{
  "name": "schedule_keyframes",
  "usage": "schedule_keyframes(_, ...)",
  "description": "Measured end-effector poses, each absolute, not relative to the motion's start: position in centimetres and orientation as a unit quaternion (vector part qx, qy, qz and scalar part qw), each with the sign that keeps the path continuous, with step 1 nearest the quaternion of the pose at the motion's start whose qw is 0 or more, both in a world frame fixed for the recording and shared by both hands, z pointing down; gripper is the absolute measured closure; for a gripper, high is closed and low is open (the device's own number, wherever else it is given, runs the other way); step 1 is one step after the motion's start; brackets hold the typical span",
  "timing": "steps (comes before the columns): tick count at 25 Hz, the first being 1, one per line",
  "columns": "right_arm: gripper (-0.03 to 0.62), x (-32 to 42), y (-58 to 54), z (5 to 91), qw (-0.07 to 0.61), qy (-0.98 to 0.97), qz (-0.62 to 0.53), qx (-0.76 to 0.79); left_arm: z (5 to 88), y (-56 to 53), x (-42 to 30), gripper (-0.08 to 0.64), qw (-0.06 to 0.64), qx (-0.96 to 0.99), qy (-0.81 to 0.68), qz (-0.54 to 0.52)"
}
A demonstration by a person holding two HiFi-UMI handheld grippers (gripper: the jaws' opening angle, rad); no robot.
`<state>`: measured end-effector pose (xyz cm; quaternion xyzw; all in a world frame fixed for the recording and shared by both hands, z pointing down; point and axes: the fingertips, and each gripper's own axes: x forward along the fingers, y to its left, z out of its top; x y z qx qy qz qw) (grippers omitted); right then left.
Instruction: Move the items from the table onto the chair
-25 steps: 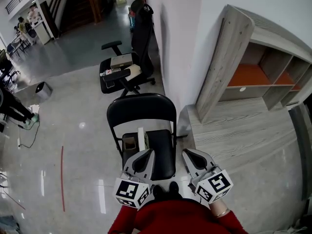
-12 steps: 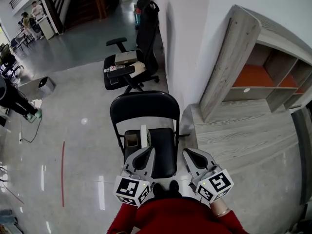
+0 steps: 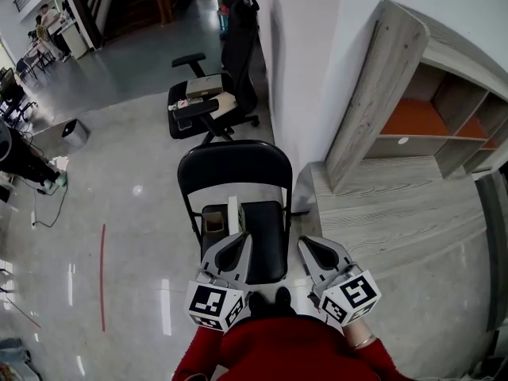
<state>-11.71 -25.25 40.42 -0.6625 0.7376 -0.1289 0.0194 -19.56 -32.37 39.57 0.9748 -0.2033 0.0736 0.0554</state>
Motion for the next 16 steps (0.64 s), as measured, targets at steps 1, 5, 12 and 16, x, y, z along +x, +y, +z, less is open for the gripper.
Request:
schedule_keyframes(1,0.580,-11.7,-25.2,40.5,0.019,0.738,-0.129,-0.662,39.6,-32.4,-19.5,0.551,0.056,0.975,-0.204,0.074)
schedule_keyframes(5,0.580,-11.5,-25.1,40.5,0.015,0.738,-0.128,-0.662,39.7,-32.2,-19.4,0.551,0.059,0.974,-0.206,0.076)
schedule_keyframes(12,0.580,-11.6,-24.9,40.7,0.012,0.741,-0.128,-0.659,40.3,-31.8,-19.2,0.551,0.066,0.973,-0.205,0.081)
schedule_keyframes(16,0.580,-11.5,-24.8,40.9,0.008,0.742,-0.128,-0.658,40.8,-31.8,-19.3,0.551,0.068,0.971,-0.211,0.086)
